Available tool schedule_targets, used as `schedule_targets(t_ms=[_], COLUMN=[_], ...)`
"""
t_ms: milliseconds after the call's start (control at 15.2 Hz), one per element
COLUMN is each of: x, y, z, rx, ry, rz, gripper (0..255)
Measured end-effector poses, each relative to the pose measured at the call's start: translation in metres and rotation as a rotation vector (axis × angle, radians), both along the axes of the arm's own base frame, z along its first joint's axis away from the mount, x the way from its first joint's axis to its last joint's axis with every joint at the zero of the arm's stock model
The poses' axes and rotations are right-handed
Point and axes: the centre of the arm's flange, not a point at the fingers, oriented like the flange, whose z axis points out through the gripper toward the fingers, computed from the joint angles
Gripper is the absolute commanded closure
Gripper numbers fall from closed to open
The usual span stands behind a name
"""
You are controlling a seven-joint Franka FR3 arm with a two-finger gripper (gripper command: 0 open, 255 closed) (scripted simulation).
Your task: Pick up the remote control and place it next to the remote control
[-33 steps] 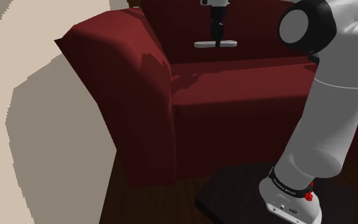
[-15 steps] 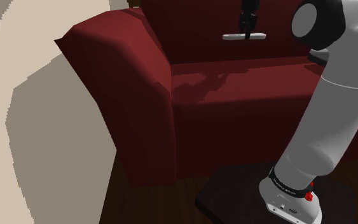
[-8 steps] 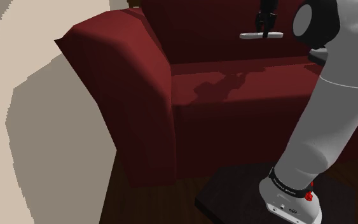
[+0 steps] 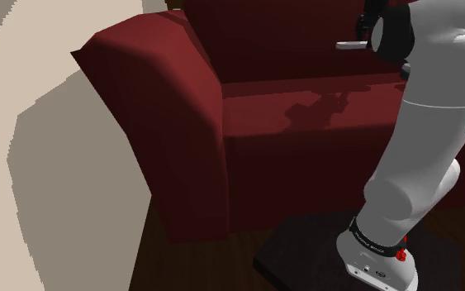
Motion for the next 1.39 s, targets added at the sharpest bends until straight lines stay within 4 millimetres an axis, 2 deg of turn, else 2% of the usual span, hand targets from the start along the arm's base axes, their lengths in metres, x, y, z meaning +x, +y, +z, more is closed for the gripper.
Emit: schedule_targets(t_ms=[264,462,1386], x=[-0.036,-0.059,-0.065], y=[-0.043,-0.067,-0.072], z=[0.000,-0.002,-0.073], rx=[0.000,0.001,0.001], ry=[0.000,-0.001,-0.001], rz=[0.001,0.001,0.003], gripper=[255,255,255])
